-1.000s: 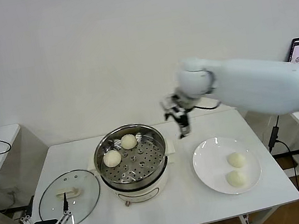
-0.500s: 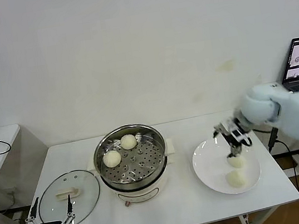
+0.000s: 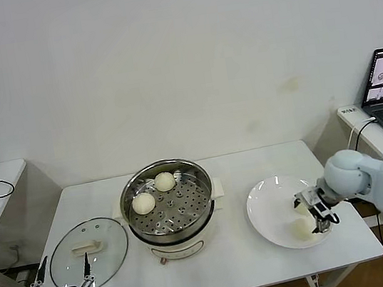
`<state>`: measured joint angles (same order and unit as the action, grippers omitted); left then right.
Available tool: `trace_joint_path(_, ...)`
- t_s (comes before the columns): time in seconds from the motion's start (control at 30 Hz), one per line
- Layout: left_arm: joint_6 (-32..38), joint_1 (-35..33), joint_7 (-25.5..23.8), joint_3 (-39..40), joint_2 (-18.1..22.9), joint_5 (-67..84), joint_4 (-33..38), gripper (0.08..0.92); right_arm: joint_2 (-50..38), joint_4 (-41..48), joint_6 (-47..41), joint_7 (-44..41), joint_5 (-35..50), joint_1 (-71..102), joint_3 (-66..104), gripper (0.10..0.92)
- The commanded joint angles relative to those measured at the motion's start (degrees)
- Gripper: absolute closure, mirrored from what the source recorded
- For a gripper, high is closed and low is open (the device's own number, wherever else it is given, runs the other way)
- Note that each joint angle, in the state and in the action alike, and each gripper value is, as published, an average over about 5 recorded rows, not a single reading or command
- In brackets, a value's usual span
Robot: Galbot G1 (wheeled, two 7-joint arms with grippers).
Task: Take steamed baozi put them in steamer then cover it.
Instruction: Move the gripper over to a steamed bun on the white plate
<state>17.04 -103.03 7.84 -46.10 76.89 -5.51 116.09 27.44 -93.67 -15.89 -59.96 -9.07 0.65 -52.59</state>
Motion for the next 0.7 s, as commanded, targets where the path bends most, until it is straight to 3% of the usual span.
trace_joint_path(0.03, 0.1, 0.0, 0.0, -0.3, 0.0, 0.1, -0.2, 0.177, 1.7, 3.4, 0.1, 0.7, -2.1, 4.6, 1.9, 0.203)
trace_joint_path(0.43, 0.2, 0.1, 0.1, -0.7, 0.1, 0.2, -0.7, 0.177, 4.4, 6.1, -0.3, 0.4, -2.6, 4.7, 1.7, 0.213)
trace_joint_path(0.7, 0.2, 0.3, 0.1, -0.6, 0.2, 0.1, -0.8, 0.177, 4.9, 6.5, -0.4, -0.3, -2.5, 4.7, 1.7, 0.293)
